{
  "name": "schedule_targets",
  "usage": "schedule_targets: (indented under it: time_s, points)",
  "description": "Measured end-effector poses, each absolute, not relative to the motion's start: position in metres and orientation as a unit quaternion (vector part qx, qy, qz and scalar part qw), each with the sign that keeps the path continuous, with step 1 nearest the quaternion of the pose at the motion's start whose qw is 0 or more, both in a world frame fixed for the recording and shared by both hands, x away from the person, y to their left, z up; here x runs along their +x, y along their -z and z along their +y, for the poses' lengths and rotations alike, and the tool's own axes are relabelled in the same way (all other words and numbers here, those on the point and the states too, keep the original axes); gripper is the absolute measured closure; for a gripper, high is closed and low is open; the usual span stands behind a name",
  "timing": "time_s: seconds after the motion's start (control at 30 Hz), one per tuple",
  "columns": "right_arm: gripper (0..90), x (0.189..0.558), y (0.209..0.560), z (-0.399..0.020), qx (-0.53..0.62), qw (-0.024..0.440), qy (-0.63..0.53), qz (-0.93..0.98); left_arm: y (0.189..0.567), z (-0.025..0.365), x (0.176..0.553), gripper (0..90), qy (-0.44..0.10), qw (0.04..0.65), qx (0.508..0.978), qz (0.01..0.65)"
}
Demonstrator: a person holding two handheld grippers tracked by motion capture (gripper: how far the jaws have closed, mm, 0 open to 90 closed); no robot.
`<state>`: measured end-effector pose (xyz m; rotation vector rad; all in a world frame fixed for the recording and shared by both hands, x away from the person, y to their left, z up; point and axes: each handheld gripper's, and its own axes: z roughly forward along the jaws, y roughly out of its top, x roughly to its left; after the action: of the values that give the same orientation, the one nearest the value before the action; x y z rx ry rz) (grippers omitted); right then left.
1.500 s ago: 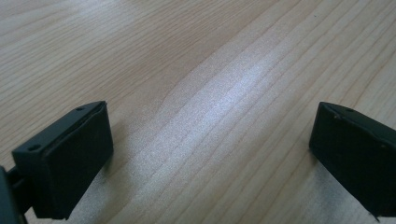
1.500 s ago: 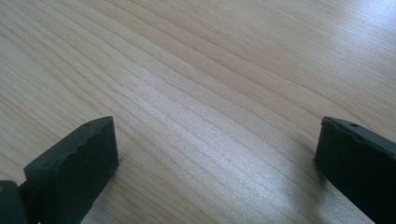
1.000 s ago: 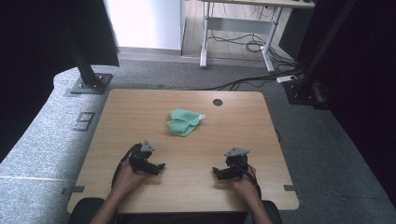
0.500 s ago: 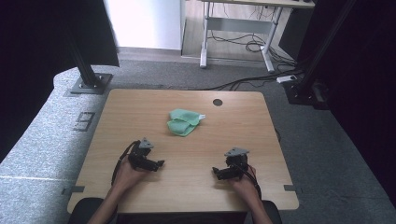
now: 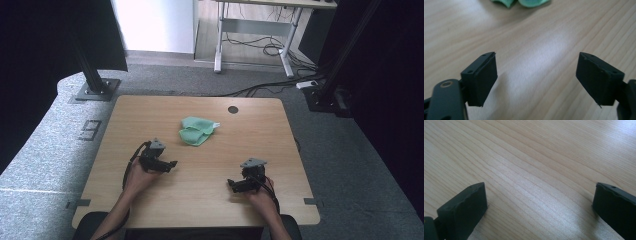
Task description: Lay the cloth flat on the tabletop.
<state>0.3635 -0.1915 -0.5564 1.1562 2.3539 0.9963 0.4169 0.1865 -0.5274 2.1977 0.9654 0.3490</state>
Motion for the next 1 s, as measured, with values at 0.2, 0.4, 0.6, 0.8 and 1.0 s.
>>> schedule_targets:
  time_s: [0.2, 0.4, 0.6, 0.8, 1.0]
  points:
    - [0.0, 0.363, 0.556, -0.191, 0.406, 0.167, -0.35, 0.827, 0.52, 0.182, 0.433, 24.3, -0.134, 0.361, 0.845, 0.371]
    - [0.0, 0.363, 0.556, -0.191, 0.406, 0.167, -0.35, 0.827, 0.509, 0.179, 0.451, 29.9, -0.141, 0.37, 0.841, 0.368]
    - [0.0, 0.363, 0.556, -0.191, 0.406, 0.167, -0.35, 0.827, 0.504, 0.174, 0.467, 36.5, -0.151, 0.367, 0.841, 0.366]
    - [0.0, 0.363, 0.556, -0.191, 0.406, 0.167, -0.35, 0.827, 0.501, 0.166, 0.479, 42.0, -0.155, 0.368, 0.842, 0.363]
    - [0.0, 0.363, 0.556, -0.191, 0.407, 0.167, -0.35, 0.827, 0.498, 0.156, 0.494, 44.2, -0.159, 0.366, 0.841, 0.366]
